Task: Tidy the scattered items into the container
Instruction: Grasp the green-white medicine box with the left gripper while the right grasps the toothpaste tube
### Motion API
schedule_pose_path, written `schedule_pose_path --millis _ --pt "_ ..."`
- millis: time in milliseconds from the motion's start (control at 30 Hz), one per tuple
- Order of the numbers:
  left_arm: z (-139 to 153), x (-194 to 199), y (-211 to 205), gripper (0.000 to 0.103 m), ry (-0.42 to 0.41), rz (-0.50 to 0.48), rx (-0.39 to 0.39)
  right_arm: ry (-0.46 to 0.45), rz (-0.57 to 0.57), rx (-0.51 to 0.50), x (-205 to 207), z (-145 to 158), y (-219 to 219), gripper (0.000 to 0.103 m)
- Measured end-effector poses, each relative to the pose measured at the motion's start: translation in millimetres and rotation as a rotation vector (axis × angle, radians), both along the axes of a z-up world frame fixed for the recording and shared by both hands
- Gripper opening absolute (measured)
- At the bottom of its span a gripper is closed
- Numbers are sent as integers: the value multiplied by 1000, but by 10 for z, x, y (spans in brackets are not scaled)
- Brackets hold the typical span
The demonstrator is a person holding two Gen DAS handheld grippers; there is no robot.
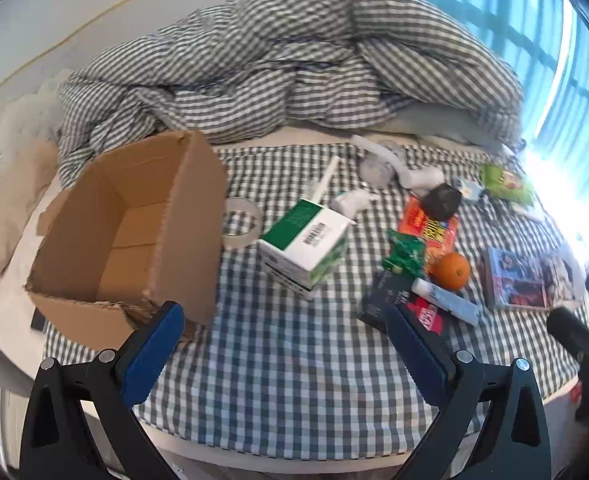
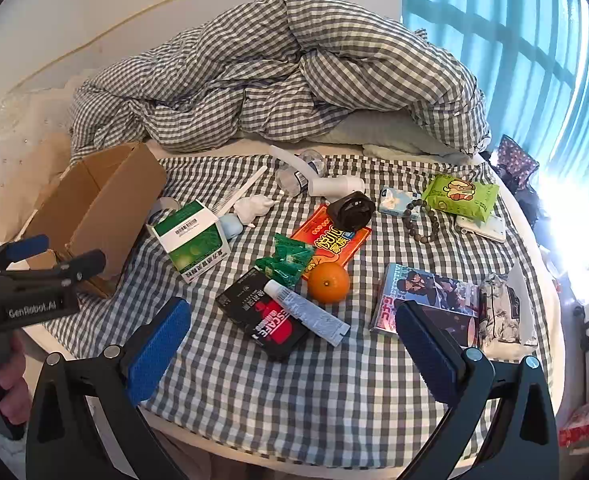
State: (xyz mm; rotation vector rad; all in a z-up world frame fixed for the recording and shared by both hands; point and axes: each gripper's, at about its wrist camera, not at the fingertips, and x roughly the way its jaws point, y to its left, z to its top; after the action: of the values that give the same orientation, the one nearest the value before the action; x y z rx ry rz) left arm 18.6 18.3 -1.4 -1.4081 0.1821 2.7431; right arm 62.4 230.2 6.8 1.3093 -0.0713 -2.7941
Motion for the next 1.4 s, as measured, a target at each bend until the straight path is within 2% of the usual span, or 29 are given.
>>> schedule_pose_path --millis 167,433,600,733,933,1000,1100,1233,1300,1400 --pt "-108 -103 77 103 -8 -47 40 -30 32 15 -62 -155 77 103" --pt "-609 -562 158 103 -33 -83 0 -97 22 -7 -132 -472 228 103" --pt "-880 -860 208 103 -12 -128 -6 -127 20 -6 -214 -611 253 103" --pt "-1056 -1064 219 103 -17 -178 47 -155 26 10 -315 -714 229 103" --pt "-1319 -1354 197 103 -35 -133 -46 -190 41 16 -503 -872 168 103" --pt "-1372 -1397 170 103 -39 -131 -52 -199 50 17 -553 -924 136 103" --pt "-1500 -1445 112 103 -89 -157 4 -217 62 18 -624 -999 97 103" --pt "-1647 -1512 87 103 -123 -160 29 -227 69 18 -685 -1060 86 103" --pt "-1699 -1505 124 100 -138 -169 16 -232 69 18 -704 -1086 101 103" --pt "-1681 -1393 181 93 -117 -198 -31 -239 68 12 -726 -1116 122 102"
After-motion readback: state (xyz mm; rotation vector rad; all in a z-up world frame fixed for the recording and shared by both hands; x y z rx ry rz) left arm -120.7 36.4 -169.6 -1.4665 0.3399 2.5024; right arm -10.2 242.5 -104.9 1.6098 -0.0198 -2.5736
